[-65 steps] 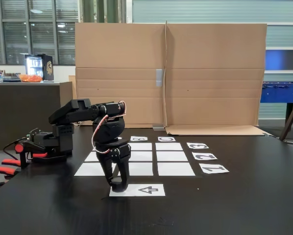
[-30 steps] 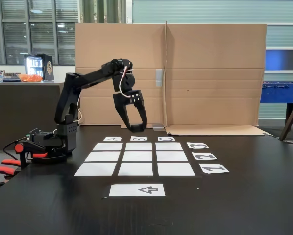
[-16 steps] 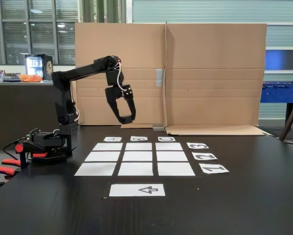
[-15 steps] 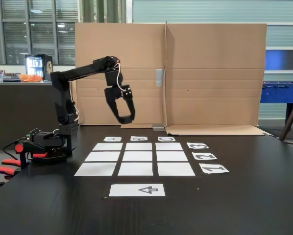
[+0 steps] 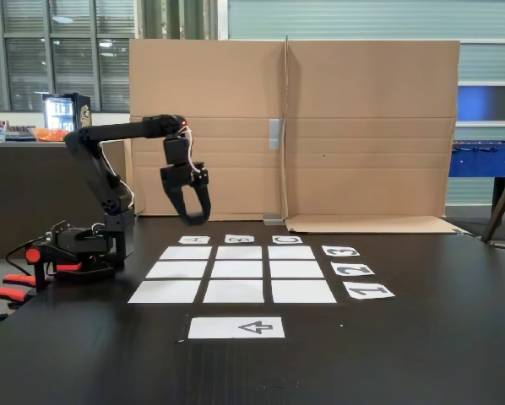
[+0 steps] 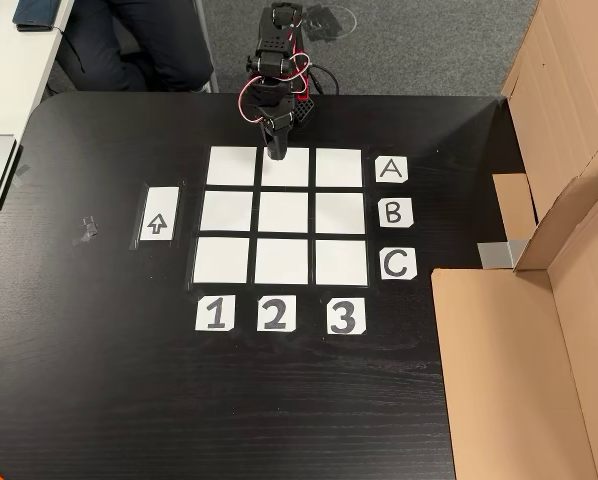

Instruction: Pick up a new token and place it in the grid on square A2.

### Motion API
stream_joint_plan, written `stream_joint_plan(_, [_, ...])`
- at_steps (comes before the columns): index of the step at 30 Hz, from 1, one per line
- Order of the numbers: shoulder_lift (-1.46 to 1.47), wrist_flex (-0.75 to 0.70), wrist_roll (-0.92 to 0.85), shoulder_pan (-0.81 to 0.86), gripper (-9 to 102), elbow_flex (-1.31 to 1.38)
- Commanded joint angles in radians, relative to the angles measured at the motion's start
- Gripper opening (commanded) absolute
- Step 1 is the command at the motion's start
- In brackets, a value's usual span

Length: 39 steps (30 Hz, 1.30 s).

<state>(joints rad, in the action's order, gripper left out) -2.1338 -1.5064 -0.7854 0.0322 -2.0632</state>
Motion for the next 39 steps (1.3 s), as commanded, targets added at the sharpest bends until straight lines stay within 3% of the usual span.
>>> stream_joint_plan(1, [-0.089,0.038,-0.014,-0.020,16,-0.071])
stream_joint_plan(15, [-0.334,0.095,-0.014,-0.035,16,-0.342])
stream_joint_plan(39, [-0.176,0.245,-0.127,-0.032,15,-0.491])
